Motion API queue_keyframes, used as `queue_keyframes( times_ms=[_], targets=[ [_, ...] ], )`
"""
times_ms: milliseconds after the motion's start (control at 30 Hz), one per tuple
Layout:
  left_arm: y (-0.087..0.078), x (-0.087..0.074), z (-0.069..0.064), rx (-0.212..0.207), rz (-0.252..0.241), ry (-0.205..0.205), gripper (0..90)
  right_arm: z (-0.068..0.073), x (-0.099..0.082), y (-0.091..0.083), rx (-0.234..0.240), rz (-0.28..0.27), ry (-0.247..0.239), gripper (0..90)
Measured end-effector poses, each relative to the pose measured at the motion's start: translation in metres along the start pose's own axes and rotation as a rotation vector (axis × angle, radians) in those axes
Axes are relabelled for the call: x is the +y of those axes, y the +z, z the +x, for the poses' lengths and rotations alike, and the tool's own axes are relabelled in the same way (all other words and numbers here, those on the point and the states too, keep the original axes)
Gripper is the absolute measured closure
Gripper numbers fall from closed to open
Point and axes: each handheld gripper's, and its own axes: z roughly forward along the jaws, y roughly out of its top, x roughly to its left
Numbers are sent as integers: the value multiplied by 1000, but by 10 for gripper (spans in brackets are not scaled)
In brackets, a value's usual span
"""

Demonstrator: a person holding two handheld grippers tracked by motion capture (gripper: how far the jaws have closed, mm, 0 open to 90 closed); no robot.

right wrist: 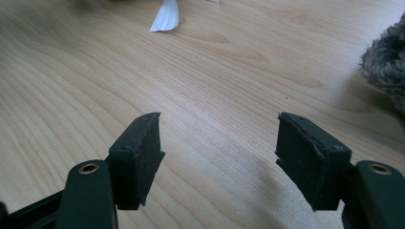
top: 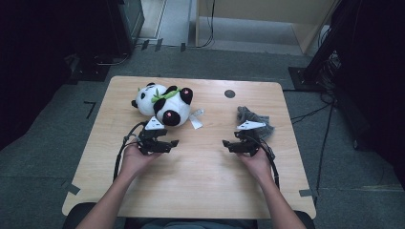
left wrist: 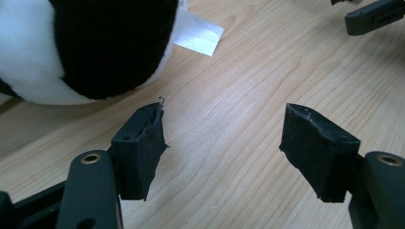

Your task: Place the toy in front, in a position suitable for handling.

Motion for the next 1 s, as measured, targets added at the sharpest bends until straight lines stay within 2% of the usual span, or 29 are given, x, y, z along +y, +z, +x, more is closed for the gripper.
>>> queue_keyframes(
  times_ms=[167, 233, 400, 500, 667, 900, 1000],
  targets=[
    [-9, 6, 8, -6, -25, -22, 330, 0, 2, -10, -18, -18, -20, 329],
    [-11, 8, 12, -8, -26, -33, 331, -3, 2, -15, -23, -27, -16, 336],
    [-15, 11, 18, 3, -24, -38, 333, -10, 2, -21, 4, -32, 17, 370],
    [-19, 13, 23, 10, -31, -45, 337, -11, 2, -25, 10, -27, -7, 430],
    [-21, 16, 32, 18, -13, -57, 340, -11, 2, -29, -18, -47, -16, 419],
    [-27, 22, 43, 28, -34, -68, 357, -13, 4, -33, -30, -80, -4, 405],
    [-31, 25, 50, 32, -65, -82, 365, -15, 3, -36, -32, -91, -3, 436]
  ],
)
